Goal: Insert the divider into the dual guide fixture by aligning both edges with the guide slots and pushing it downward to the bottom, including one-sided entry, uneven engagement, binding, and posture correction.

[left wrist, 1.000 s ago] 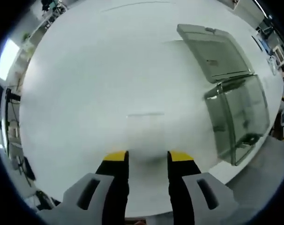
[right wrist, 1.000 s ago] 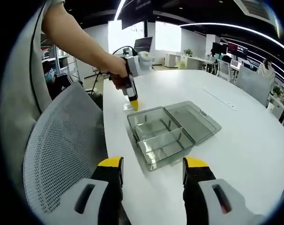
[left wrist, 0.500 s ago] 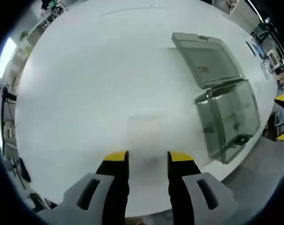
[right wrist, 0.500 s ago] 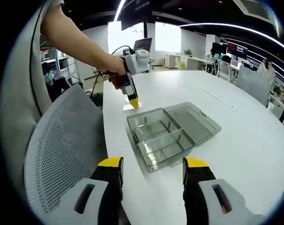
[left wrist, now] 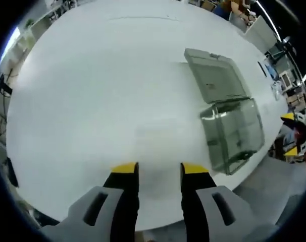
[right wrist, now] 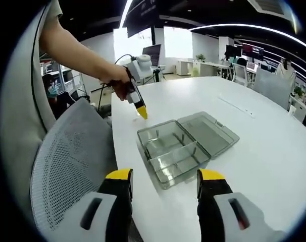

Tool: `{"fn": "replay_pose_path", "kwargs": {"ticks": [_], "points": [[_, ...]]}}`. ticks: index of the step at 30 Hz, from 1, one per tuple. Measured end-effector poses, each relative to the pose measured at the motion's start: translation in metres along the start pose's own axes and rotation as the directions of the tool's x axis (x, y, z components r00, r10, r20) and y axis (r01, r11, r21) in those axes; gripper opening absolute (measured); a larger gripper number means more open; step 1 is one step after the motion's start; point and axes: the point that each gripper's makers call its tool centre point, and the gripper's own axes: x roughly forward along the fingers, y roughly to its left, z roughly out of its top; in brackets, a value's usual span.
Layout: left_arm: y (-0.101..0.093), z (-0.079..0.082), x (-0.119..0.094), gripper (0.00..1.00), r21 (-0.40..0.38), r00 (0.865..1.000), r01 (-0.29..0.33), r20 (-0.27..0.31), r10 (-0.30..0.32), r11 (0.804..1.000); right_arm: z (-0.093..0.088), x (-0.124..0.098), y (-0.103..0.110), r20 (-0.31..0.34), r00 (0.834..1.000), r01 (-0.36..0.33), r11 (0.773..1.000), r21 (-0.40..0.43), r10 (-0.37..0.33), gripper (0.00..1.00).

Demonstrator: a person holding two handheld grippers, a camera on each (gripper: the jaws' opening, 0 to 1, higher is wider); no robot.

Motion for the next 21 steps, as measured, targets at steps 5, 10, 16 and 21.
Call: {"fn": "replay_pose_path", "kwargs": {"ticks": [5,10,16,21], "points": [[-0.004,-0.002,-0.004,0.29,-0.026,0.999,0.027,0.017,-0.027,0.999,0.002,-0.001,0.000,0.009,1.000,-0.010,1.000,0.020,0.010,0.48],[-0.016,0.003,-0.010,0.29,-0.046,0.996,0.074,0.053,-0.071,0.996,0.006,-0.001,-0.002,0.029,0.999,-0.026,0.998,0.062,0.024,0.47],[-0.029,0.011,-0.014,0.29,-0.051,0.987,0.135,0.096,-0.129,0.990,0.017,-0.002,-0.004,0.075,0.996,-0.056,0.990,0.126,0.047,0.47],[-0.040,0.013,-0.018,0.29,-0.056,0.977,0.182,0.127,-0.174,0.982,0.021,-0.003,-0.007,0.116,0.992,-0.078,0.980,0.183,0.057,0.47]]}}
